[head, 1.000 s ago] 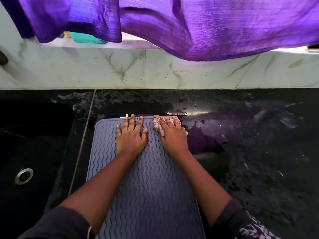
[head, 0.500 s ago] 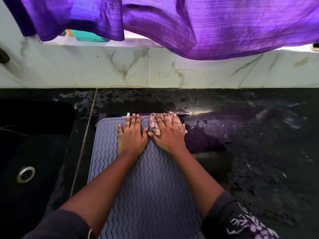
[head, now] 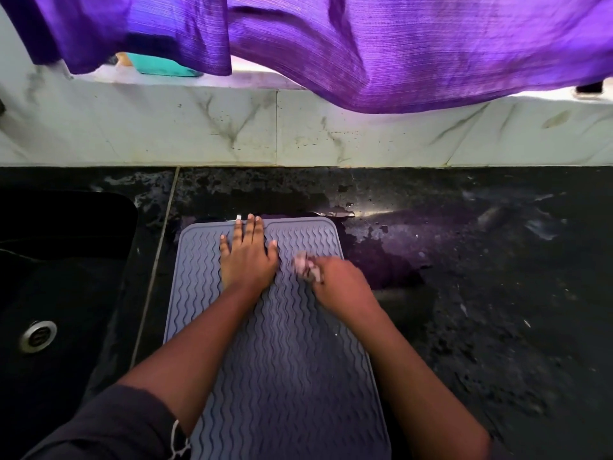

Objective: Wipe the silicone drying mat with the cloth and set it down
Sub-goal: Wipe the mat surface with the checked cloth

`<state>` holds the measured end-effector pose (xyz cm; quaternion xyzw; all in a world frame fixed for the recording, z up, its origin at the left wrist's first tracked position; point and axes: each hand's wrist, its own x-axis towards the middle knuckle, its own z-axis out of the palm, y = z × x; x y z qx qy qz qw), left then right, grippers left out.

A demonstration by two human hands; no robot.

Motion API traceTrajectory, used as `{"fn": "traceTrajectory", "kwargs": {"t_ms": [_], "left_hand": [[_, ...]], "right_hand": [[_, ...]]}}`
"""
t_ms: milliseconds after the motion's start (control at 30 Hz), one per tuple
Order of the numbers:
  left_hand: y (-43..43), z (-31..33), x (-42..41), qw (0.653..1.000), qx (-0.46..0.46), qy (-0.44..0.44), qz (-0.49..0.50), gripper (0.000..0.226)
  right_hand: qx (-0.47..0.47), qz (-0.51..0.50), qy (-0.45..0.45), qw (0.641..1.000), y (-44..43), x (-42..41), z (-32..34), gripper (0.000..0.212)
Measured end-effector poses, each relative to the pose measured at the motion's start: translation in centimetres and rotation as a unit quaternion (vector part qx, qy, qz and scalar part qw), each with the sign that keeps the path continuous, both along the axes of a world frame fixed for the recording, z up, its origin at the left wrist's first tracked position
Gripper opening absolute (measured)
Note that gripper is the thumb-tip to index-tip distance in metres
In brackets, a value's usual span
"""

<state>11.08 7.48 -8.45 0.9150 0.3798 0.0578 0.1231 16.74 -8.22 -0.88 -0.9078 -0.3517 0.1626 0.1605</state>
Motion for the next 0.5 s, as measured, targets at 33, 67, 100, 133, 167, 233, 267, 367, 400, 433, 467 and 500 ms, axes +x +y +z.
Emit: {"fn": "traceTrajectory", "kwargs": {"t_ms": [33,67,100,133,167,233,267,367,400,433,467,500], "left_hand": [[0.0,0.0,0.0,1.000,0.000,0.001,0.001,0.063],[0.0,0.0,0.0,1.000,0.004,0.001,0.002,0.063],[0.1,0.0,-0.1,1.000,0.008,0.002,0.001,0.063],[0.1,0.1,-0.1,1.000,0.007,0.004,-0.001,0.063],[0.1,0.1,-0.1,1.000,0.005,0.006,-0.004,0.063],[0.1,0.0,-0.1,1.000,0.007,0.007,-0.003,0.063],[0.1,0.1,-0.1,1.000,0.007,0.006,-0.003,0.063],[0.0,0.1,-0.1,1.000,0.010,0.004,-0.002,0.063],[0.0,0.1,-0.1,1.000,0.011,0.005,-0.003,0.062],[0.0,0.0,-0.1,1.000,0.012,0.005,-0.002,0.063],[0.1,0.0,-0.1,1.000,0.012,0.005,-0.001,0.063],[0.1,0.0,-0.1,1.000,0.012,0.005,-0.001,0.063]], "right_hand": [[0.022,-0.020,-0.014,0.999,0.6,0.4,-0.3,0.038],[0.018,-0.022,-0.035,0.999,1.2,0.5,-1.0,0.046],[-0.008,-0.012,-0.051,0.999,1.7,0.6,-2.0,0.055],[-0.039,0.003,-0.055,0.998,2.0,0.6,-2.9,0.064],[-0.062,0.020,-0.046,0.997,2.1,0.9,-3.4,0.072],[-0.082,0.039,0.022,0.996,2.3,2.2,-3.2,0.082],[-0.085,0.041,0.063,0.994,2.4,2.9,-2.9,0.083],[-0.077,0.030,-0.004,0.997,2.3,2.5,-3.4,0.070],[-0.061,0.016,-0.055,0.996,2.2,1.6,-4.1,0.066],[-0.044,0.003,-0.085,0.995,2.3,0.9,-4.6,0.063],[-0.031,-0.005,-0.099,0.995,2.4,0.5,-5.0,0.061],[-0.027,-0.006,-0.104,0.994,2.6,0.3,-5.0,0.059]]}}
